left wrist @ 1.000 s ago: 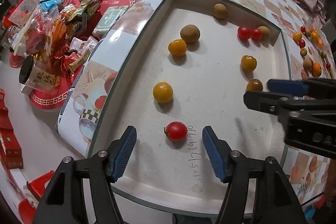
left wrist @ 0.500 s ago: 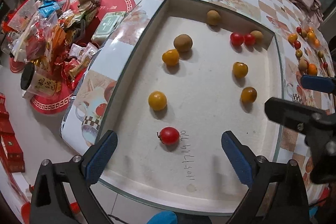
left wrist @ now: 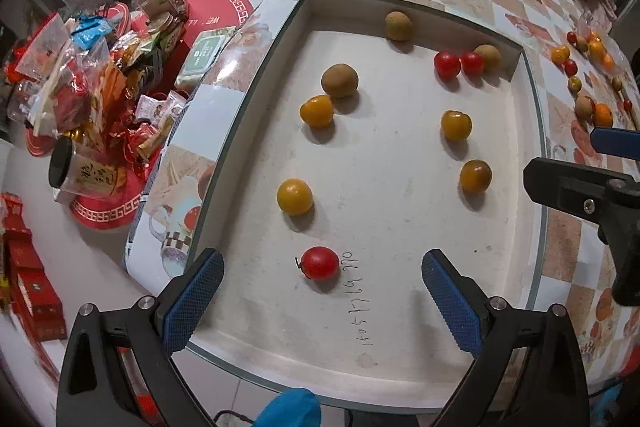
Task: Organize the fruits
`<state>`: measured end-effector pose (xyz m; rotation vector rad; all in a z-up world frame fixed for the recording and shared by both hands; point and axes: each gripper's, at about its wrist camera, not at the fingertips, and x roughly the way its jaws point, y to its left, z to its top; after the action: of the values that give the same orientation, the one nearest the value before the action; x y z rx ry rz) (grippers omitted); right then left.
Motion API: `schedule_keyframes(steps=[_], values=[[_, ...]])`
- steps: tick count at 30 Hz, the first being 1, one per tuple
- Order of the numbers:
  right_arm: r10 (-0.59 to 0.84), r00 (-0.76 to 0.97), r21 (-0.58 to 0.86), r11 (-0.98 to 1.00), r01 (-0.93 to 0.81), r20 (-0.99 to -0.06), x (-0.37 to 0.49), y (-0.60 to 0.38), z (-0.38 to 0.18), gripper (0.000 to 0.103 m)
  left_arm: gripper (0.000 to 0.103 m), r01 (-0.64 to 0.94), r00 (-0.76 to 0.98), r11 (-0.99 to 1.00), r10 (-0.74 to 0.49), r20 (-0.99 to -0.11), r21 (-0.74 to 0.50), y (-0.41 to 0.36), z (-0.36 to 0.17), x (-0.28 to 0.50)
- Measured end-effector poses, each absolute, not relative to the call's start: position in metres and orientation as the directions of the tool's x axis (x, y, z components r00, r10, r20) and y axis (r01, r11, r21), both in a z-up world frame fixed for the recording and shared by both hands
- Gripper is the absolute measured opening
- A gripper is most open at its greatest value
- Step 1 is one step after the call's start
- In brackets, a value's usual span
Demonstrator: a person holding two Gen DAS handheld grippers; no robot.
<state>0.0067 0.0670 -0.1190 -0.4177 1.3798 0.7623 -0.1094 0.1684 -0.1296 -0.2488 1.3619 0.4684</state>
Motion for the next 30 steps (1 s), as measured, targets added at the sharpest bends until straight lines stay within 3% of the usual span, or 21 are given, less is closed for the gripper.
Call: schedule_keyframes(steps=[30], values=[[0.228, 0.023, 0.153, 0.720, -0.676, -0.973, 0.0087, 0.0624, -0.1175, 0.103, 0.100, -0.441, 0.132, 0.893, 0.161, -0.978, 0.088, 0.1635, -0.1265, -0.1081]])
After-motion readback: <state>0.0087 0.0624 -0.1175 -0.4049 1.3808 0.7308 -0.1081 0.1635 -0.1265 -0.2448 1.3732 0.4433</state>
